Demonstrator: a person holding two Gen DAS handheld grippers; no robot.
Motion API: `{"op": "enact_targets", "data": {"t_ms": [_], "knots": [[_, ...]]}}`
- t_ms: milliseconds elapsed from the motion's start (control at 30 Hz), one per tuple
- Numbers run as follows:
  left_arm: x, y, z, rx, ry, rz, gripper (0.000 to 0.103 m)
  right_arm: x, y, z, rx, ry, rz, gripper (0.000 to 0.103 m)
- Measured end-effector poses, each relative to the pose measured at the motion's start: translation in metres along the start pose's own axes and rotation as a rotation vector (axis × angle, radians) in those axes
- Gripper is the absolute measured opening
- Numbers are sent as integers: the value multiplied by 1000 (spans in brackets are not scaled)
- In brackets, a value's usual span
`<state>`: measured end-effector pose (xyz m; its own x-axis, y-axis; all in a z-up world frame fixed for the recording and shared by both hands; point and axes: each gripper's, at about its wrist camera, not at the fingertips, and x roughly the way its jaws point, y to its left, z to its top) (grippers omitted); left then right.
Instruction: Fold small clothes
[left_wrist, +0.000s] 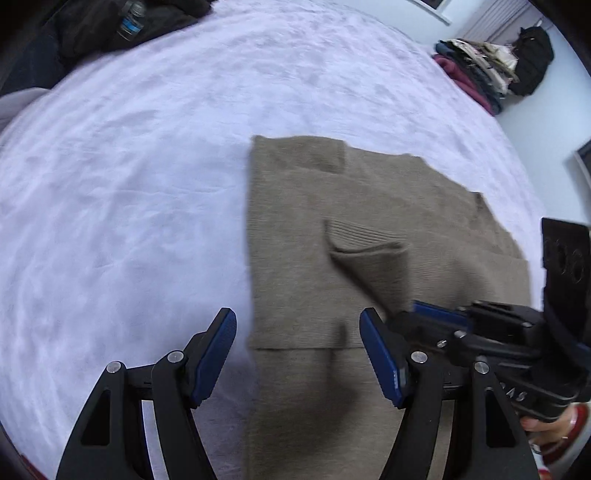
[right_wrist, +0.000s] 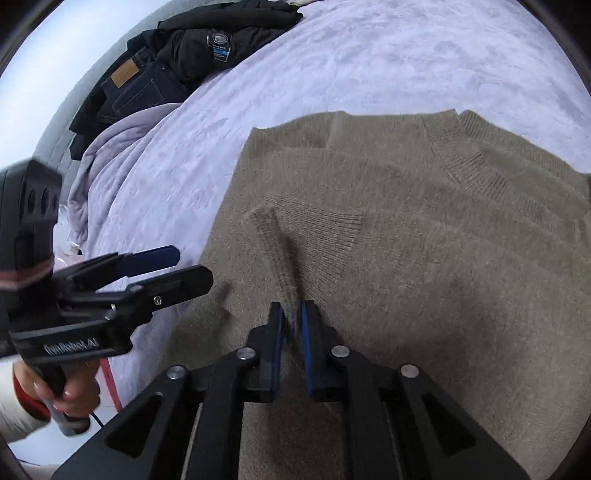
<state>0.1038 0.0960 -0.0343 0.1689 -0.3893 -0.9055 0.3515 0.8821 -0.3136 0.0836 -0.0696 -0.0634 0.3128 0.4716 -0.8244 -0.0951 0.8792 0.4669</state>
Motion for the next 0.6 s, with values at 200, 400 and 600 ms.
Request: {"op": "enact_targets", "data": {"t_ms": [200,400,600], "knots": [[17,-16,12,-1,88,-186,70,-54,-33,-28,201,-108,54,27],[33,-31,16,-28,109,-185,70,-123,-104,-115,558,-190,43,42],[36,-33,19,-20,93,-106,28,-164,-171,-201,944,-342,87,43]]}}
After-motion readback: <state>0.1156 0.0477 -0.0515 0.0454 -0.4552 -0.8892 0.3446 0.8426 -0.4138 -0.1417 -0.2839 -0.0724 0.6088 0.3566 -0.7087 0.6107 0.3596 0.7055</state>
